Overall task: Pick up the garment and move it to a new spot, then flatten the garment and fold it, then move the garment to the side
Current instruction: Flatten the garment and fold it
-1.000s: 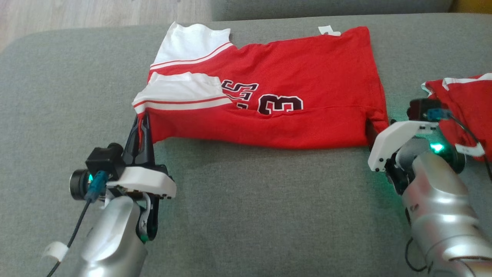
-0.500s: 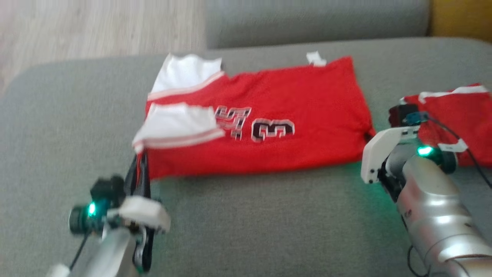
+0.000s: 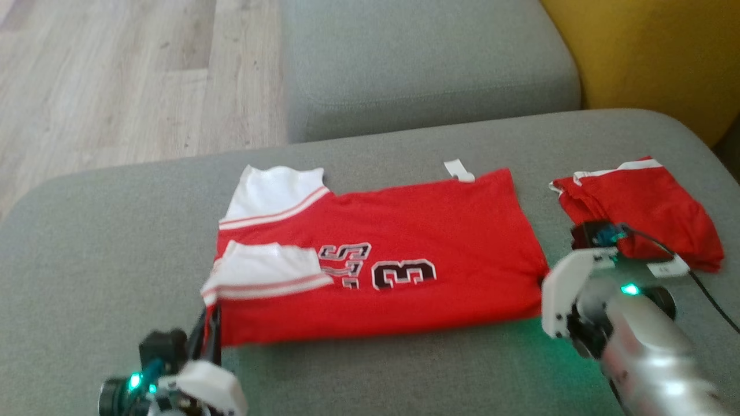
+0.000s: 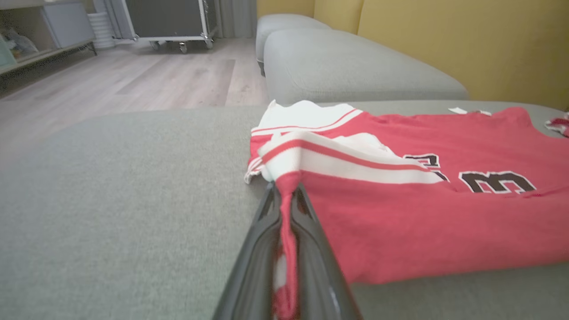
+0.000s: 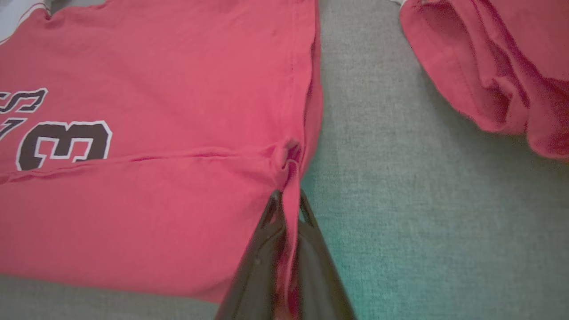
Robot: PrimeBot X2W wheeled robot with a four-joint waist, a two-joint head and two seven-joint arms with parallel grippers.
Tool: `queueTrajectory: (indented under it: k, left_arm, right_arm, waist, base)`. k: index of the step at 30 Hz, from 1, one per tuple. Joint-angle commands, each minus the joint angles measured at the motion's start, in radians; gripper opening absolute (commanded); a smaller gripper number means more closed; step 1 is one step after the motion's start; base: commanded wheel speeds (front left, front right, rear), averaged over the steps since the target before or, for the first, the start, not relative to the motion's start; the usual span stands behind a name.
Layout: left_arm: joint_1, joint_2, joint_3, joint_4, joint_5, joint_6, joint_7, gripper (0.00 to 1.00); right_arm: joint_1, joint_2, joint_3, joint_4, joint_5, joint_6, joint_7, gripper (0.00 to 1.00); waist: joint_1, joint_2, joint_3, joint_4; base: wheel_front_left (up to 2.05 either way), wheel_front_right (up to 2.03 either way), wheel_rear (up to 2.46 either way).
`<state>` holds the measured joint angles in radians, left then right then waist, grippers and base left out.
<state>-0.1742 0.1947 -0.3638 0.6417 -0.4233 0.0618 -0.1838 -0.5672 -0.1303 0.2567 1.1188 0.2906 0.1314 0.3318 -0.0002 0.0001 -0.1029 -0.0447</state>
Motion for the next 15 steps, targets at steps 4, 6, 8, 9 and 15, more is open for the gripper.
queueTrajectory:
  k: [4,6,8,9,15]
  left_arm:
    - [0.012,0.045,0.027,-0.074,-0.014,0.013,0.024,0.0]
    - [0.038,0.054,0.026,-0.103,-0.019,0.022,0.05,0.0]
    - [0.061,0.06,0.019,-0.136,-0.021,0.025,0.079,0.0]
    - [0.072,0.063,0.016,-0.153,-0.021,0.028,0.091,0.0]
    - [0.108,0.083,0.007,-0.227,-0.021,0.049,0.141,0.0]
  right_arm:
    - [0.058,-0.063,0.064,-0.152,0.099,-0.001,0.048,0.0]
    - [0.106,-0.102,0.08,-0.226,0.138,-0.001,0.072,0.0]
    - [0.153,-0.127,0.082,-0.296,0.174,-0.001,0.097,0.0]
    - [0.174,-0.136,0.08,-0.328,0.185,-0.001,0.108,0.0]
    - [0.273,-0.149,0.025,-0.478,0.195,-0.001,0.136,0.0]
  waist:
    - [0.0002,-0.0001,-0.017,0.002]
    - [0.0002,-0.0001,-0.02,0.002]
    - [0.0002,-0.0001,-0.02,0.001]
    - [0.0002,-0.0001,-0.02,0.0]
    - [0.0002,-0.0001,-0.011,-0.003]
  base:
    - [0.0,0.0,0.0]
    - [0.0,0.0,0.0]
    - [0.0,0.0,0.0]
    - [0.0,0.0,0.0]
    - [0.0,0.0,0.0]
